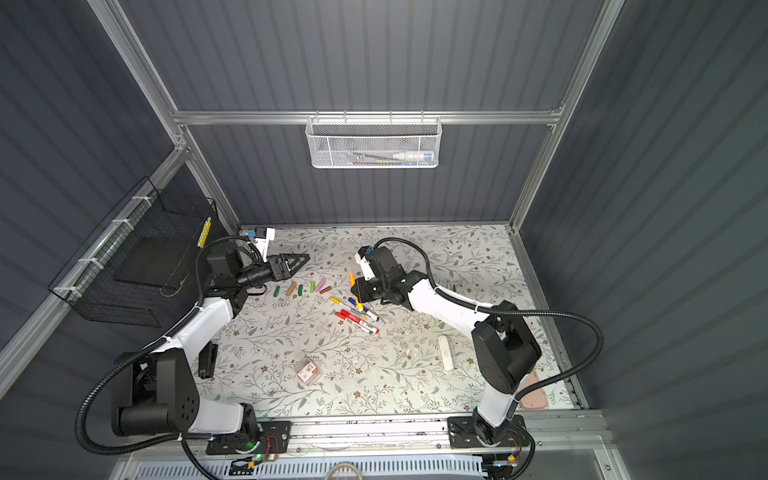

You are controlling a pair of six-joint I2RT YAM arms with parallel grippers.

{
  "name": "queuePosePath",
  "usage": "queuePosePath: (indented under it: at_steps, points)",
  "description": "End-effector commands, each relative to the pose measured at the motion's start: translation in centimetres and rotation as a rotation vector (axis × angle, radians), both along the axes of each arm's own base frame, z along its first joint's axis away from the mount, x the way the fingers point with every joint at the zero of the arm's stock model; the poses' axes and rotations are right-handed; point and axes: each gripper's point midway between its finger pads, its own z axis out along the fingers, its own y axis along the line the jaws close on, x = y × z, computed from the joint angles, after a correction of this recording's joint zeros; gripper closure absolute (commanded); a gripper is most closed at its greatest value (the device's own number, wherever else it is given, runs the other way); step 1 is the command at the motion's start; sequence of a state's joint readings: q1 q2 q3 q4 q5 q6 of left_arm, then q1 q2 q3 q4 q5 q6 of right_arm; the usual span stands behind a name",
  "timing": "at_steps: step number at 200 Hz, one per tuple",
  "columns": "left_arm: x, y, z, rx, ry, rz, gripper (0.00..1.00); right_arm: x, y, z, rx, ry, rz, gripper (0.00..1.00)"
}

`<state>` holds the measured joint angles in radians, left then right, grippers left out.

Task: Open the pen caps
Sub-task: 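Bring the orange highlighter toward the left gripper while the left reaches for it, then close the left gripper on the translucent cap while the right holds the highlighter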

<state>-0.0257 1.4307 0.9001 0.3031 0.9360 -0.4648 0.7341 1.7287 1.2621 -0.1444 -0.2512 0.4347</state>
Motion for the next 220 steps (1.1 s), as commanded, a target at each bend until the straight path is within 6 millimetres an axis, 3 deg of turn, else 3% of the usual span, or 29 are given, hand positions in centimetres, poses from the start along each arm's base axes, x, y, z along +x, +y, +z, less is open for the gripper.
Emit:
queuePosePath:
  at_steps: [1, 65, 118, 192, 220]
  points:
    - [-1.2, -2.6, -0.2, -0.042, 0.016, -0.109, 0.10, -0.5, 2.9, 3.6, 0.189, -0.037, 0.053, 0.95]
    - [-2.1, -5.8, -2.3, -0.001, 0.043, -0.177, 0.25, -2.4, 5.1, 4.5, 0.265, -0.050, 0.127, 0.95]
    - [-1.9, -5.9, -1.7, -0.010, 0.033, -0.174, 0.41, -2.4, 5.6, 4.4, 0.241, -0.058, 0.134, 0.95]
    - [-1.9, -5.9, -1.5, 0.002, 0.029, -0.176, 0.80, -2.3, 5.4, 3.6, 0.222, -0.050, 0.125, 0.95]
    - [-1.8, -5.8, -1.7, 0.007, 0.023, -0.170, 0.84, -2.4, 5.7, 3.5, 0.226, -0.047, 0.135, 0.93]
